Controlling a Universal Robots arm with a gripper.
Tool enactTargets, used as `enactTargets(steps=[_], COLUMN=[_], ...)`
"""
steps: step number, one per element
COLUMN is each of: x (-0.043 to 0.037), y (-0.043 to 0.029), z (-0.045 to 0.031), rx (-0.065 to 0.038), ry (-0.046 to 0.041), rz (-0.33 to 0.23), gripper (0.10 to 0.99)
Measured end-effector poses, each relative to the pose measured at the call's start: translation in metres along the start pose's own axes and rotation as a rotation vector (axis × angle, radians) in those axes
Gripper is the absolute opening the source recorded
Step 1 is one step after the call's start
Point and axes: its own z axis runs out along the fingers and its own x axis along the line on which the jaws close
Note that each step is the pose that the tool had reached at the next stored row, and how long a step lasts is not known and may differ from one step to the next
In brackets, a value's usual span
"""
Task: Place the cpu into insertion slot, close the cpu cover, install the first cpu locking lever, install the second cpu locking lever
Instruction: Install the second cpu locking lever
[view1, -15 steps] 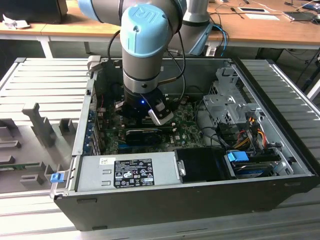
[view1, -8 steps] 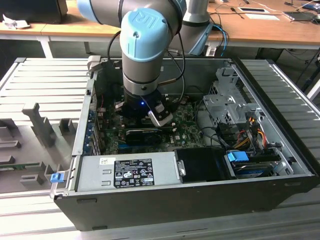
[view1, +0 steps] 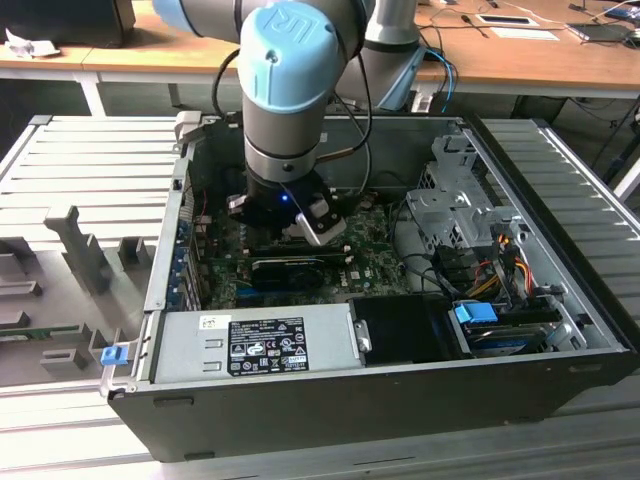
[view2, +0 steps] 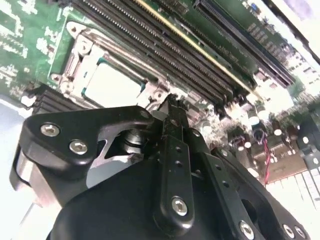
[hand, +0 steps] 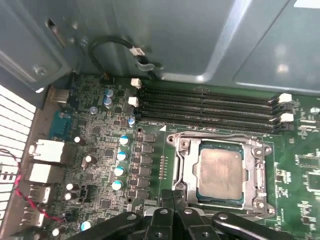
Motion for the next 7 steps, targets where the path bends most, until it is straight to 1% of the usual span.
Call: enactTargets(steps=[2, 4, 5, 7], x=[0.0, -0.0001, -0.0001, -0.0001], y=[0.0014, 0.004, 0.0044, 0.0045], z=[-0.0046, -0.013, -0.0144, -0.0145], rx=[0.0, 0.0, 0.0, 0.0], ry=[0.0, 0.0, 0.0, -0.0002], rz=[0.0, 0.0, 0.0, 0.0], gripper=[0.106, 0.106, 0.106, 0.106])
